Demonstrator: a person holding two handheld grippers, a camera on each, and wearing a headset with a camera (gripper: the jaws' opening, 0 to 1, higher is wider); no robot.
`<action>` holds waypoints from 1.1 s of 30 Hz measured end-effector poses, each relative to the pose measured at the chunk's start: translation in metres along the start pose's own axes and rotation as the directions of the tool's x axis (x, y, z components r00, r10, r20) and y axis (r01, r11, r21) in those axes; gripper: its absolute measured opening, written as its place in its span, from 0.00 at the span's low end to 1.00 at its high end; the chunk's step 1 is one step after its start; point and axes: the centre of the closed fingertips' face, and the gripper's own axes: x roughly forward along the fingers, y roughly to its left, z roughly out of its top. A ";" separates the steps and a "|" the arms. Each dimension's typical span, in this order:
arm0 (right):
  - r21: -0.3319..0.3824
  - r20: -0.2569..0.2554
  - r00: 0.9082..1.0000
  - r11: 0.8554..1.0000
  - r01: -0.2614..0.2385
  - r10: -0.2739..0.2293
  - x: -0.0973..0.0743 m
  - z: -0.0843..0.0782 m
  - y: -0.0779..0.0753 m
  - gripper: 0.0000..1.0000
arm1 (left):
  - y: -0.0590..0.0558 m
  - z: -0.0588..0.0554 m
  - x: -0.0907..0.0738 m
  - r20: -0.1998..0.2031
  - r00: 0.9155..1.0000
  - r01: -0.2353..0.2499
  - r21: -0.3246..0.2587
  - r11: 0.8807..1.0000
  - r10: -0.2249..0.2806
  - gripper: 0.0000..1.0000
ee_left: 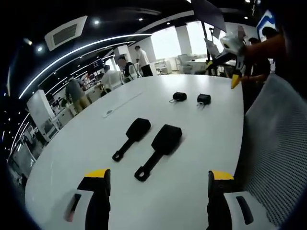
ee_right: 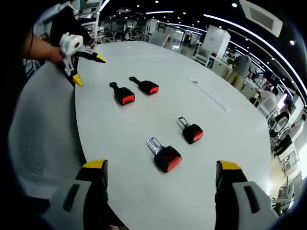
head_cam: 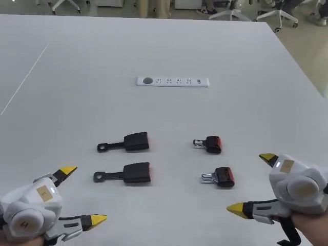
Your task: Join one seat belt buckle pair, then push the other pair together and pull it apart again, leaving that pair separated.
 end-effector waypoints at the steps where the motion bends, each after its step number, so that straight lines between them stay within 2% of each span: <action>1: -0.017 -0.016 1.000 1.000 -0.003 0.002 0.001 -0.002 0.000 0.92 | 0.000 -0.004 0.001 -0.014 1.000 0.003 -0.035 0.999 -0.003 0.87; 3: -0.058 -0.011 1.000 0.998 0.002 -0.003 0.003 0.002 -0.001 0.90 | 0.006 -0.003 0.001 0.000 1.000 -0.020 -0.041 0.999 0.020 0.92; 5: -0.046 -0.001 1.000 0.999 -0.002 0.002 0.003 0.006 -0.001 0.90 | 0.009 -0.005 0.000 -0.006 1.000 -0.028 -0.047 0.999 0.028 0.89; 8: -0.028 0.015 1.000 1.000 -0.005 0.005 0.002 0.010 -0.002 0.91 | 0.008 -0.004 -0.002 -0.018 0.999 -0.034 -0.061 0.998 0.033 0.90; 10: -0.023 0.020 1.000 1.000 -0.013 0.014 0.003 0.012 0.000 0.90 | 0.008 -0.003 -0.002 -0.008 0.999 -0.032 -0.091 0.995 0.031 0.90; 13: -0.030 0.017 1.000 0.999 -0.014 0.014 0.006 0.012 -0.001 0.90 | 0.005 -0.005 -0.002 -0.023 0.999 -0.025 -0.088 0.996 0.023 0.89; 14: -0.035 0.016 1.000 0.999 -0.012 0.012 0.006 0.012 -0.001 0.89 | 0.004 -0.007 -0.002 -0.034 0.999 -0.015 -0.073 0.997 0.013 0.88; 15: -0.040 0.015 1.000 0.999 -0.010 0.010 0.006 0.012 -0.002 0.89 | 0.003 -0.009 -0.002 -0.048 0.999 -0.009 -0.025 1.000 0.008 0.88; 16: -0.047 0.017 1.000 0.999 -0.011 0.011 0.006 0.013 -0.002 0.88 | -0.001 -0.008 -0.004 -0.074 0.997 -0.005 0.003 1.000 0.005 0.88; 17: -0.051 0.014 1.000 0.999 -0.013 0.014 0.006 0.013 -0.001 0.88 | -0.003 -0.012 -0.004 -0.108 0.994 0.008 0.033 0.999 -0.005 0.89; 19: -0.058 0.001 1.000 0.998 -0.014 0.014 0.006 0.011 0.000 0.88 | -0.011 -0.013 -0.003 -0.126 0.991 0.044 0.041 0.998 -0.038 0.87; 20: -0.056 0.002 1.000 0.998 -0.016 0.016 0.006 0.011 0.000 0.88 | -0.013 -0.013 -0.003 -0.134 0.990 0.056 0.063 0.996 -0.047 0.84; 24: -0.038 0.007 0.999 0.999 -0.035 0.035 0.010 0.012 0.002 0.84 | -0.017 0.002 0.004 -0.114 0.990 0.097 0.076 0.992 -0.088 0.78; 27: -0.047 0.014 0.999 0.998 -0.052 0.052 0.014 0.014 0.002 0.82 | -0.011 0.011 0.013 -0.107 0.990 0.100 0.095 0.990 -0.090 0.75; 29: -0.053 0.020 0.997 0.996 -0.071 0.073 0.016 0.016 0.003 0.78 | -0.009 0.016 0.018 -0.099 0.989 0.112 0.048 0.993 -0.106 0.75; 30: -0.055 0.022 0.997 0.996 -0.074 0.075 0.016 0.017 0.003 0.76 | -0.006 0.016 0.021 -0.107 0.988 0.114 0.045 0.992 -0.109 0.74; 33: -0.068 0.014 0.996 0.993 -0.091 0.093 0.019 0.014 0.002 0.76 | 0.000 0.019 0.028 -0.122 0.987 0.114 0.102 0.988 -0.102 0.63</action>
